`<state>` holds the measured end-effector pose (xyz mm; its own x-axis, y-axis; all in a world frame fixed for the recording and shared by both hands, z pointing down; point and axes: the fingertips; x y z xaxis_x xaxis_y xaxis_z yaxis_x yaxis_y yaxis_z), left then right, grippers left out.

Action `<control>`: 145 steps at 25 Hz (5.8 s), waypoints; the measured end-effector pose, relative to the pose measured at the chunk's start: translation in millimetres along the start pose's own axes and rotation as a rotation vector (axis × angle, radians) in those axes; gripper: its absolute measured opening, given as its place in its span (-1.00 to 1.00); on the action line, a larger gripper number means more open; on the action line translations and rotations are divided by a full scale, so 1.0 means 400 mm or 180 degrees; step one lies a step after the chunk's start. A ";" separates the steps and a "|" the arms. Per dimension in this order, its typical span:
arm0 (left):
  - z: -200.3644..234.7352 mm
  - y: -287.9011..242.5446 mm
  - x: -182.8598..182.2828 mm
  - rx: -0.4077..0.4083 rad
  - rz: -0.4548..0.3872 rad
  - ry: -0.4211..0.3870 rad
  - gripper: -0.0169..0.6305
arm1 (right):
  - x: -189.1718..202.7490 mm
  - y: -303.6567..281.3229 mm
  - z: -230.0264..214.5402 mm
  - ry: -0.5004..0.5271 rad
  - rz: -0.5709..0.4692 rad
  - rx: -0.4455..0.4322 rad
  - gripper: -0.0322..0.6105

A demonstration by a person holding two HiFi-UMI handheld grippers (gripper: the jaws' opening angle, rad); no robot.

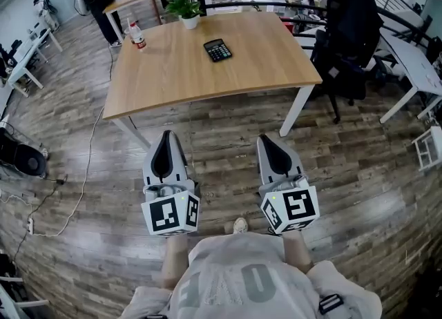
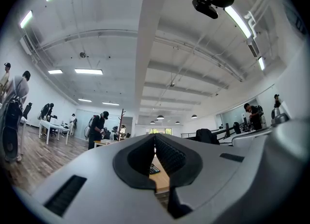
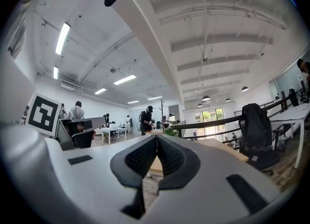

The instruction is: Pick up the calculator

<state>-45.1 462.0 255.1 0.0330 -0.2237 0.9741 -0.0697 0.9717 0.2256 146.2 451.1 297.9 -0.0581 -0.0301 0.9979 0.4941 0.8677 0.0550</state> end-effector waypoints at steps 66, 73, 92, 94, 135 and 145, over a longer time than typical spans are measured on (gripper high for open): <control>0.345 -1.356 0.327 0.0163 0.0153 0.0073 -0.92 | 0.068 -1.328 -0.462 0.0186 0.0427 -0.0041 -0.84; 0.316 -1.378 0.338 -0.0014 0.0188 0.0006 -0.92 | 0.059 -1.369 -0.513 0.0170 0.0369 -0.0229 -0.84; 0.246 -1.422 0.294 -0.0187 0.0021 -0.0095 -0.92 | -0.058 -1.406 -0.654 0.0102 -0.0052 -0.0403 -0.84; 0.255 -1.428 0.296 -0.0204 0.0025 -0.0094 -0.92 | -0.089 -1.421 -0.654 0.0231 -0.0104 -0.0502 -0.83; 0.420 -1.553 0.750 -0.0668 0.0927 0.0349 -0.92 | 0.679 -1.753 -0.496 0.1440 0.4594 -0.5252 0.23; 0.436 -1.563 0.845 -0.0772 0.1118 0.0448 -0.92 | 0.778 -1.710 -0.507 0.0866 0.5737 -0.5711 0.23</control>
<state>-164.3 -234.3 446.1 0.1857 0.1190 0.9754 0.1343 0.9802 -0.1452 -33.8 -252.4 578.0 0.9578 -0.2629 0.1162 -0.1553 -0.8137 -0.5602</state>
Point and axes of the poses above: the fingertips, and each gripper's own axes: y backward along the fingers, z to its left, x out of its underside, and after that the axes turned 1 degree about y, right-handed
